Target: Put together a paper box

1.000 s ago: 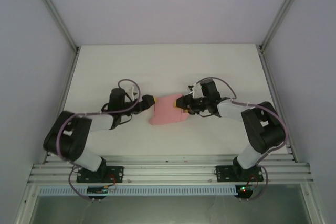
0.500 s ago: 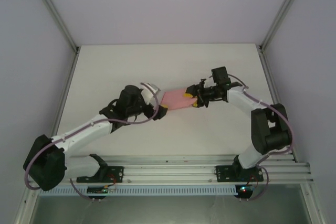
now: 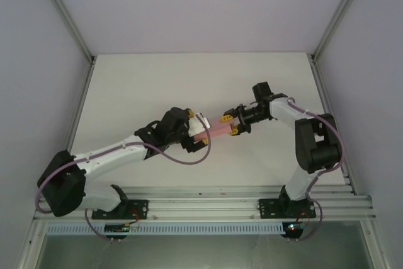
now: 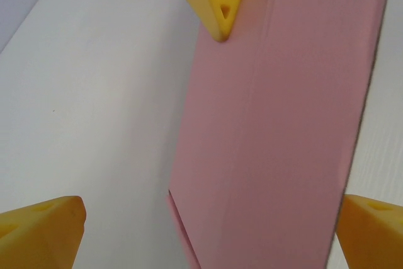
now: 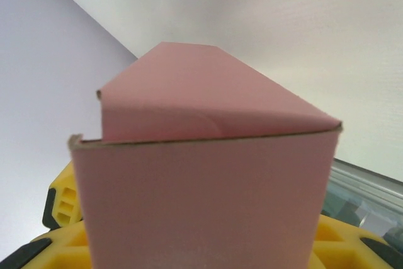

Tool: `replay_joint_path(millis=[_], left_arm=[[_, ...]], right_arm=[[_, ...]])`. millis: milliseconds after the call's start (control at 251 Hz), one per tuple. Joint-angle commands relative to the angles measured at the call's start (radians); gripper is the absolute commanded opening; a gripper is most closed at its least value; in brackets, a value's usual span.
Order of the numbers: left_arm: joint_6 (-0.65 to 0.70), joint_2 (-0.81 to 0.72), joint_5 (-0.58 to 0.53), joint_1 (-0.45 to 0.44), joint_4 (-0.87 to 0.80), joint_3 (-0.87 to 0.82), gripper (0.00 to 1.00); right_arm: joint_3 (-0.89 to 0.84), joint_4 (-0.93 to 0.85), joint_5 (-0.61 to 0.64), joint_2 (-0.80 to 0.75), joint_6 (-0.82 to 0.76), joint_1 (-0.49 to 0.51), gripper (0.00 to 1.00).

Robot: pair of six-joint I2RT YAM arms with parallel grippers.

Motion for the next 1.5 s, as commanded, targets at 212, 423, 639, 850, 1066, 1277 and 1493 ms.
replay_joint_path(millis=[212,423,639,850,1066,1277,1493], left_arm=[[0.112,0.100,0.031,-0.008,-0.065,0.109,1.00],[0.136,0.150,0.023,-0.007,-0.063,0.142,0.90],[0.152,0.146,0.024,-0.005,-0.019,0.143,0.62],[0.178,0.132,0.001,-0.004,-0.010,0.138,0.44],[0.188,0.118,0.012,0.005,-0.038,0.142,0.31],[0.174,0.115,0.077,0.035,-0.131,0.172,0.27],[0.170,0.107,0.142,0.072,-0.223,0.183,0.25]], right_arm=[[0.027,-0.044,-0.065,0.008,0.028,-0.002,0.40],[0.029,-0.047,-0.078,0.008,0.021,-0.006,0.39],[0.030,-0.052,-0.077,0.008,0.019,-0.008,0.40],[0.027,-0.049,-0.078,0.009,0.019,-0.006,0.48],[0.028,-0.046,-0.057,-0.017,0.014,-0.006,0.77],[-0.006,0.002,0.051,-0.114,-0.030,-0.056,0.99],[-0.108,0.219,0.090,-0.236,-0.018,-0.132,0.99]])
